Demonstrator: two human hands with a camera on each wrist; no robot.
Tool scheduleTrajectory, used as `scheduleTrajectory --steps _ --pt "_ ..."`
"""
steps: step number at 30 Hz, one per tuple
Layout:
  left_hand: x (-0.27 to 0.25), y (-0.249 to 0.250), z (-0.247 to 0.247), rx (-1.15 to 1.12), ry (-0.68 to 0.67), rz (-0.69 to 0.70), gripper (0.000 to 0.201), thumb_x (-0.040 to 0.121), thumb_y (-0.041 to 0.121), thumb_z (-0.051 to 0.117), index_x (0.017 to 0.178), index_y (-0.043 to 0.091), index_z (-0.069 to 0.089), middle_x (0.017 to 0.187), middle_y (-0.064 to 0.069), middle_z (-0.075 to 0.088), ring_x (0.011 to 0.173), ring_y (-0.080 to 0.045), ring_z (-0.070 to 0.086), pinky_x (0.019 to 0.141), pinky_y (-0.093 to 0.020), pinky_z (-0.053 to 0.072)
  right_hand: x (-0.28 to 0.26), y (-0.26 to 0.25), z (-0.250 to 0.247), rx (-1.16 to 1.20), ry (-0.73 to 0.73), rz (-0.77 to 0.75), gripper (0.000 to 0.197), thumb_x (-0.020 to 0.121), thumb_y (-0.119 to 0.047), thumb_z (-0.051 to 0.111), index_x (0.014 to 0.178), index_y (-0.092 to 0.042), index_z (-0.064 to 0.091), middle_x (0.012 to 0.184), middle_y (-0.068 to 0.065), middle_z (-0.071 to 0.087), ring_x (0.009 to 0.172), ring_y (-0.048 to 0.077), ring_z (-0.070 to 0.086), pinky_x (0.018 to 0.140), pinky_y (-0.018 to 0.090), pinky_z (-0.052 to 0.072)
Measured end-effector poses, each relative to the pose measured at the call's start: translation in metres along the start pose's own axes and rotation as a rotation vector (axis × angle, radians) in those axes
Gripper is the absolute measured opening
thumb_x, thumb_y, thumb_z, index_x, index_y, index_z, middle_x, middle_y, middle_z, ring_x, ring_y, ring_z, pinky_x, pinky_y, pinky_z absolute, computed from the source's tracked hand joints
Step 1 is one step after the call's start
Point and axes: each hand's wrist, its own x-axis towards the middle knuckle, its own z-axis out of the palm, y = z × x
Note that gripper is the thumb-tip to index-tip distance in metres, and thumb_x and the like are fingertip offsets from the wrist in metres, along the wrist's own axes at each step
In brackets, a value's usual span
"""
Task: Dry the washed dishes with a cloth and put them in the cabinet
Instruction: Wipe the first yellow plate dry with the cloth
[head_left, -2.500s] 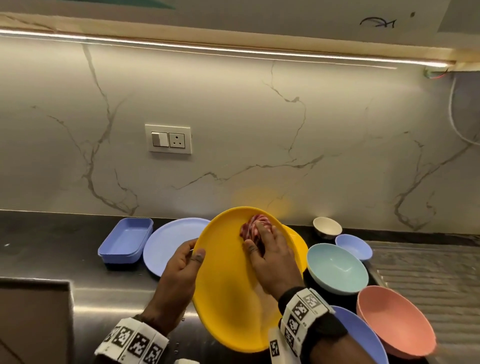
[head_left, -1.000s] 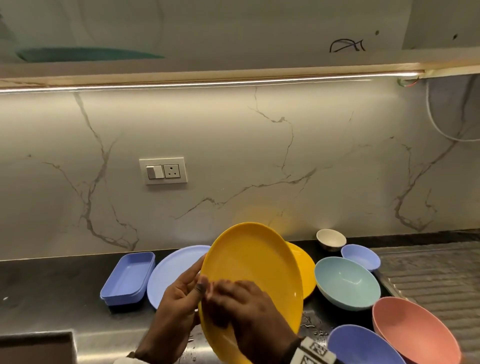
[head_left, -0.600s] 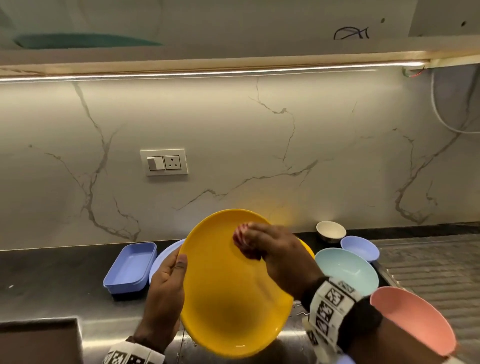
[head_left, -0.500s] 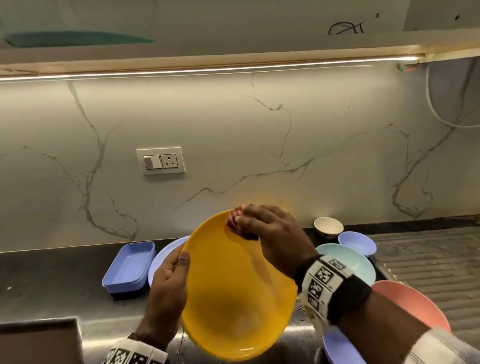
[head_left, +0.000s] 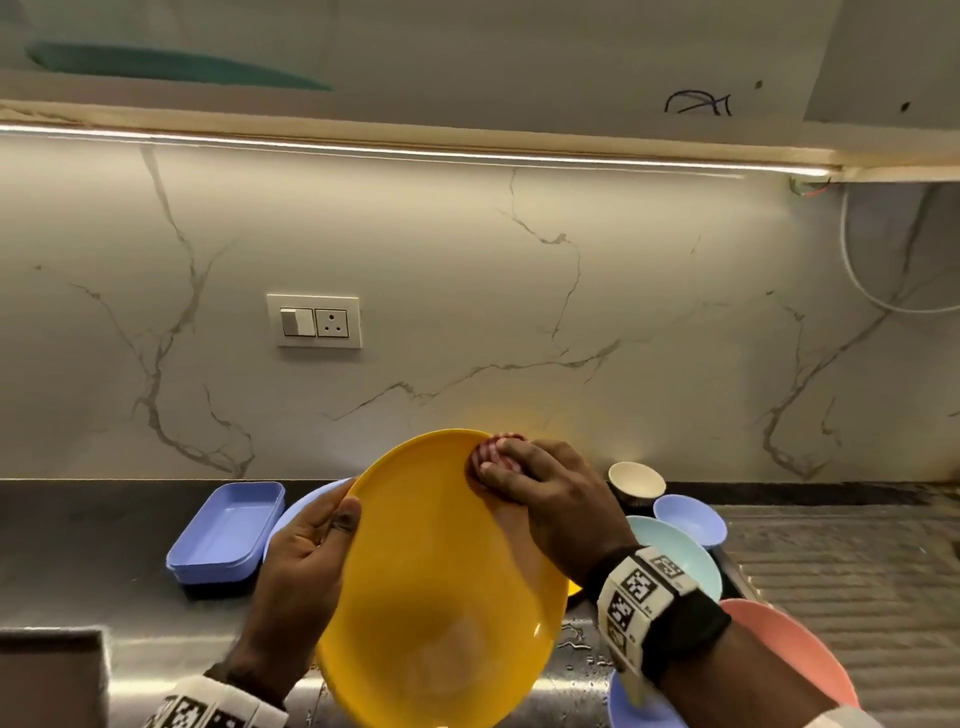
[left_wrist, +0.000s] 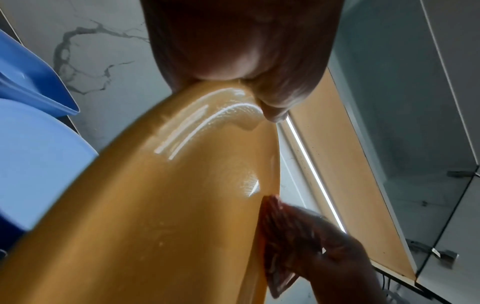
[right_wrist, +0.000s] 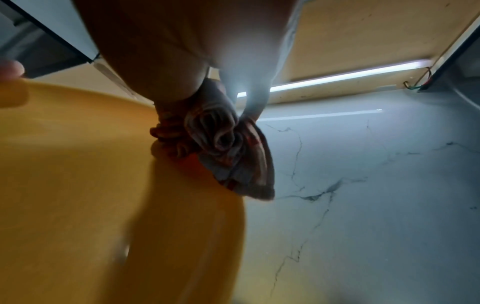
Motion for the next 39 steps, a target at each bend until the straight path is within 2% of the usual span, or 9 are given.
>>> scheduleTrajectory --steps 7,10,13,21,25,27,30,35,39 --pt "-0.007 0.009 0.013 -0.015 -0.063 0.05 0.03 0.085 0.043 0.059 0.112 0.035 0.067 0.104 0.011 0.077 0.098 -0.02 0.073 0.072 -0.033 0.062 0.001 -0.001 0.003 0.03 0.011 -0.078 0.041 0.092 -0.015 0.049 0.128 -0.026 0.064 0.138 0.006 0.06 0.124 0.032 0.059 0.09 0.046 0.056" --pt "-0.007 0.014 0.009 -0.102 -0.054 0.044 0.078 0.057 0.077 0.077 0.116 0.027 0.068 0.106 0.002 0.077 0.093 -0.022 0.074 0.068 -0.03 0.062 -0.02 0.007 0.012 0.058 -0.014 0.026 0.048 0.084 -0.004 0.069 0.128 -0.022 0.064 0.136 0.008 0.061 0.121 0.033 0.061 0.09 0.049 0.057" --pt "-0.002 0.016 0.003 -0.169 -0.007 0.003 0.095 0.044 0.08 0.081 0.12 0.024 0.067 0.111 -0.003 0.076 0.097 -0.027 0.074 0.073 -0.041 0.063 -0.04 -0.001 0.018 0.136 -0.012 0.163 0.048 0.08 -0.01 0.077 0.126 -0.018 0.065 0.129 0.01 0.066 0.109 0.031 0.067 0.086 0.047 0.059" --pt "0.006 0.009 -0.007 -0.211 0.112 -0.025 0.1 0.043 0.084 0.078 0.125 0.028 0.065 0.116 -0.002 0.074 0.106 -0.03 0.07 0.086 -0.055 0.058 -0.075 -0.061 0.012 0.591 -0.335 0.327 0.049 0.088 -0.015 0.059 0.135 -0.03 0.056 0.136 -0.014 0.053 0.117 0.011 0.058 0.097 0.016 0.046" --pt "0.006 0.008 -0.006 -0.211 0.097 0.003 0.087 0.055 0.08 0.074 0.125 0.029 0.063 0.111 0.0 0.075 0.088 -0.018 0.075 0.071 -0.039 0.063 -0.037 -0.05 -0.009 0.744 -0.093 0.371 0.051 0.086 -0.018 0.052 0.136 -0.03 0.054 0.129 -0.022 0.052 0.115 -0.009 0.051 0.096 0.004 0.041" --pt "0.003 0.01 -0.001 -0.227 0.053 0.002 0.094 0.05 0.081 0.077 0.126 0.027 0.062 0.108 0.003 0.077 0.087 -0.015 0.075 0.066 -0.032 0.063 -0.019 -0.033 -0.005 0.57 0.002 0.392 0.054 0.092 -0.016 0.052 0.143 -0.03 0.046 0.137 -0.017 0.05 0.119 -0.002 0.047 0.1 0.009 0.038" --pt "0.0 0.011 0.004 -0.245 0.01 -0.002 0.097 0.046 0.08 0.08 0.125 0.026 0.063 0.112 0.003 0.076 0.098 -0.019 0.074 0.068 -0.032 0.063 -0.014 -0.035 0.012 0.39 -0.061 0.433 0.056 0.1 -0.019 0.052 0.151 -0.035 0.034 0.151 -0.009 0.041 0.13 0.016 0.043 0.109 0.033 0.042" --pt "0.004 0.014 0.011 -0.302 0.037 0.018 0.088 0.044 0.078 0.082 0.114 0.028 0.069 0.11 -0.001 0.076 0.095 -0.022 0.074 0.069 -0.036 0.063 -0.056 -0.109 0.027 0.487 -0.092 0.095 0.032 0.104 -0.029 0.047 0.132 -0.038 0.058 0.137 -0.017 0.053 0.11 0.008 0.052 0.099 0.017 0.036" --pt "0.009 0.017 0.017 -0.282 0.07 0.045 0.086 0.05 0.079 0.079 0.118 0.027 0.069 0.115 -0.003 0.075 0.107 -0.026 0.07 0.091 -0.052 0.054 -0.059 -0.113 0.037 0.48 -0.025 -0.011 0.037 0.1 -0.023 0.054 0.133 -0.04 0.057 0.138 -0.011 0.056 0.114 0.016 0.059 0.098 0.032 0.05"
